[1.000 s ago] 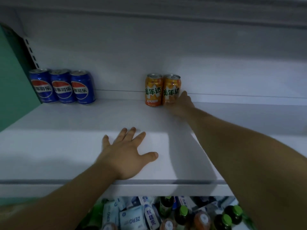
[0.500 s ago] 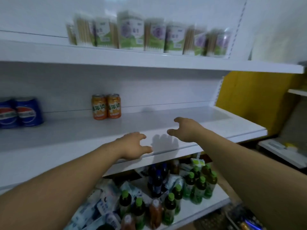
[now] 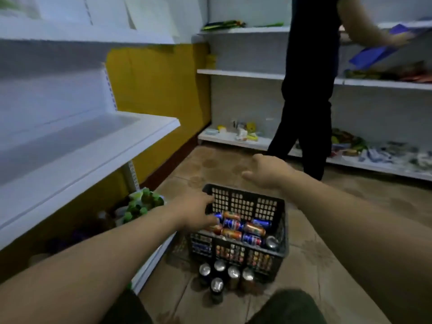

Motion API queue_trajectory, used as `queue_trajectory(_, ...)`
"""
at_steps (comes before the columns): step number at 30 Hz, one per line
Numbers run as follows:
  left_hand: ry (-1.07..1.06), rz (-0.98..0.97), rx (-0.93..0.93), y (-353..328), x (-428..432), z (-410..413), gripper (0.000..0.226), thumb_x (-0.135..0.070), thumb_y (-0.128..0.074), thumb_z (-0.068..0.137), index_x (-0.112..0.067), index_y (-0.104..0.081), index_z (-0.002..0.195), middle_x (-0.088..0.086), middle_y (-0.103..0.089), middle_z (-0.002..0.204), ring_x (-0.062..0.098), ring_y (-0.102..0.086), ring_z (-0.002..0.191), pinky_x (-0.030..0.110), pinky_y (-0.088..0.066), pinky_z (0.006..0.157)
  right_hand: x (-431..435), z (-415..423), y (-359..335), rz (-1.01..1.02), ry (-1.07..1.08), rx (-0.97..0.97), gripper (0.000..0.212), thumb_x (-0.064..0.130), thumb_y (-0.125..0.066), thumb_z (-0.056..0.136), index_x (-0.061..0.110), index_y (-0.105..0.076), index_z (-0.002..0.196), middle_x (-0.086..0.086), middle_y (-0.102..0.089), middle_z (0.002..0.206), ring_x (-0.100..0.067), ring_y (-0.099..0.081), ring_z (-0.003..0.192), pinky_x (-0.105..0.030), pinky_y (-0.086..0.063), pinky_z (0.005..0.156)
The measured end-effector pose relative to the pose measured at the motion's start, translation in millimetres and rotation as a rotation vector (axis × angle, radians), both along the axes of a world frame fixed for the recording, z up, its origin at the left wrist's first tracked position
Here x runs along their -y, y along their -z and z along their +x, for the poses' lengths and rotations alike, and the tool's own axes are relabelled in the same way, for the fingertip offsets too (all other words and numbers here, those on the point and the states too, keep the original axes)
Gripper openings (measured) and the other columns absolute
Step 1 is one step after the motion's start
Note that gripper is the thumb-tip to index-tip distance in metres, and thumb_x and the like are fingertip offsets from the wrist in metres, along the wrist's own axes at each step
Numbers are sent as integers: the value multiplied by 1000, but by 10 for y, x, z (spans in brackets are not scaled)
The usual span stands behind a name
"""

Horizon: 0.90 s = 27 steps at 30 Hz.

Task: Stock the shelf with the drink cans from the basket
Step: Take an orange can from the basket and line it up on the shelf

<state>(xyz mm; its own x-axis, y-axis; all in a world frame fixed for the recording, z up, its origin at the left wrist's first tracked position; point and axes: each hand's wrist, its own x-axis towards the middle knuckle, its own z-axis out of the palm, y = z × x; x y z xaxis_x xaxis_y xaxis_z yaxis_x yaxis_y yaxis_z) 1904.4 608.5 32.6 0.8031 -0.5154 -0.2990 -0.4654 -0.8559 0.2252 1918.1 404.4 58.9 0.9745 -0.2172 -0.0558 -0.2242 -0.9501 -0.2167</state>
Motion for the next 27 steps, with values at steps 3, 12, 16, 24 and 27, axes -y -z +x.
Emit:
queue_trajectory(3, 81, 8, -66, 346, 245, 151, 59, -54, -59, 84, -24, -48, 133, 2, -51, 134, 20, -51, 115, 36, -46, 96, 334, -66, 344, 43, 148, -59, 77, 56, -53, 92, 15, -26, 151, -8, -46, 146, -28, -50, 126, -36, -46, 97)
queue_trajectory(12, 198, 46, -197, 1430, 684, 938, 56, -55, -57, 83, -29, -48, 131, -2, -50, 134, 20, -50, 118, 43, -44, 98, 770, 277, 1467, 185, 270, -265, 50, 47, -59, 89, 21, -49, 130, -3, -60, 124, -21, -58, 107, -32, -49, 81)
queue_trajectory(16, 139, 76, -248, 2007, 873, 1462, 59, -52, -56, 86, -24, -45, 137, 1, -48, 137, 21, -47, 122, 42, -43, 101, 1024, 626, 2136, 236, 289, -396, 54, 45, -56, 93, 19, -43, 138, -8, -58, 127, -20, -56, 101, -31, -46, 78)
queue_trajectory(24, -20, 70, -416, 3336, 1194, 2471, 59, -46, -56, 90, -20, -43, 140, 4, -46, 143, 23, -47, 125, 38, -41, 103, 1296, 1425, 3655, 343, 264, -555, 45, 48, -56, 91, 22, -50, 127, -3, -61, 110, -17, -57, 93, -34, -48, 82)
queue_trajectory(27, 7, 153, -460, 3860, 1229, 2701, 61, -48, -57, 88, -20, -42, 140, 4, -46, 142, 23, -49, 123, 39, -42, 101, 1244, 1726, 4239, 350, 217, -628, 55, 46, -54, 94, 15, -41, 139, -10, -57, 126, -23, -57, 103, -30, -46, 83)
